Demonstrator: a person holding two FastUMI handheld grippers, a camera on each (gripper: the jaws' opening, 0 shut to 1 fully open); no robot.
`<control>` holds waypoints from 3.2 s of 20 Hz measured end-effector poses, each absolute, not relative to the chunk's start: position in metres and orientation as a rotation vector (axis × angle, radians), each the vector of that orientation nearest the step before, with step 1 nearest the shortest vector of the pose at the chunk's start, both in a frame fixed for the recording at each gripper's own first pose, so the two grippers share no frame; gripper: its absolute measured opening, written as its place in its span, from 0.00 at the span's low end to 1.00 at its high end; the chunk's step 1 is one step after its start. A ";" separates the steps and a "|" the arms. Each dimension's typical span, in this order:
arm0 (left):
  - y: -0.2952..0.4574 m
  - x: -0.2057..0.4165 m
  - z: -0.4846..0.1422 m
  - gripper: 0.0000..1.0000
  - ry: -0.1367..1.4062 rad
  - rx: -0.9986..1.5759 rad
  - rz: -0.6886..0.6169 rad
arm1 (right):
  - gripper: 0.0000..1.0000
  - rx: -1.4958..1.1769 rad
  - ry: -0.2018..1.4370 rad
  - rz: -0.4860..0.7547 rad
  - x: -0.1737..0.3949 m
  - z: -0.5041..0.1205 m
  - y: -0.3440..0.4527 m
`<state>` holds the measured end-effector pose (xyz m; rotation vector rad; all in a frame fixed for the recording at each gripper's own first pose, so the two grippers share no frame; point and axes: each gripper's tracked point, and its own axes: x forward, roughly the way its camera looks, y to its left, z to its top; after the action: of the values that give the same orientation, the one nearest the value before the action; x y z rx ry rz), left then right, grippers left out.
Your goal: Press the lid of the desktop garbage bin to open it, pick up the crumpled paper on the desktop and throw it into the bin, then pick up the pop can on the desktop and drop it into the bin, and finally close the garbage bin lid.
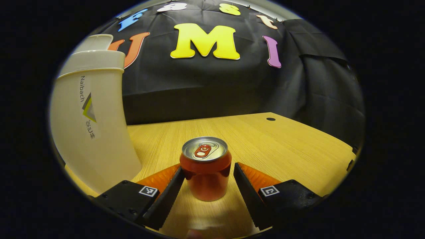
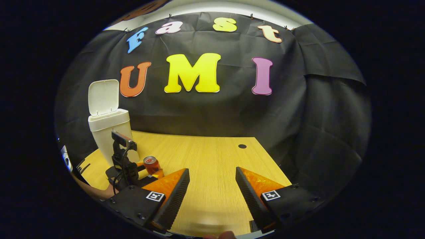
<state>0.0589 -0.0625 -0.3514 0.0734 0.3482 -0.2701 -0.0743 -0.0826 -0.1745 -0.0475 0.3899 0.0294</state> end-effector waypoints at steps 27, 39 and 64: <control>-0.005 0.068 -0.126 0.83 0.187 0.002 -0.114 | 0.90 0.018 0.244 0.078 -0.028 -0.106 -0.044; 0.123 0.094 -0.028 0.82 0.135 -0.004 0.167 | 0.90 0.066 0.215 0.096 -0.014 -0.090 -0.029; 0.196 0.108 -0.086 0.86 0.316 -0.019 0.324 | 0.89 0.039 0.213 0.169 0.008 -0.087 0.019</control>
<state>0.1085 0.1962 -0.0863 -0.0191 0.3158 0.3240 0.0076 0.0191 -0.0870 0.0386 0.2127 0.1692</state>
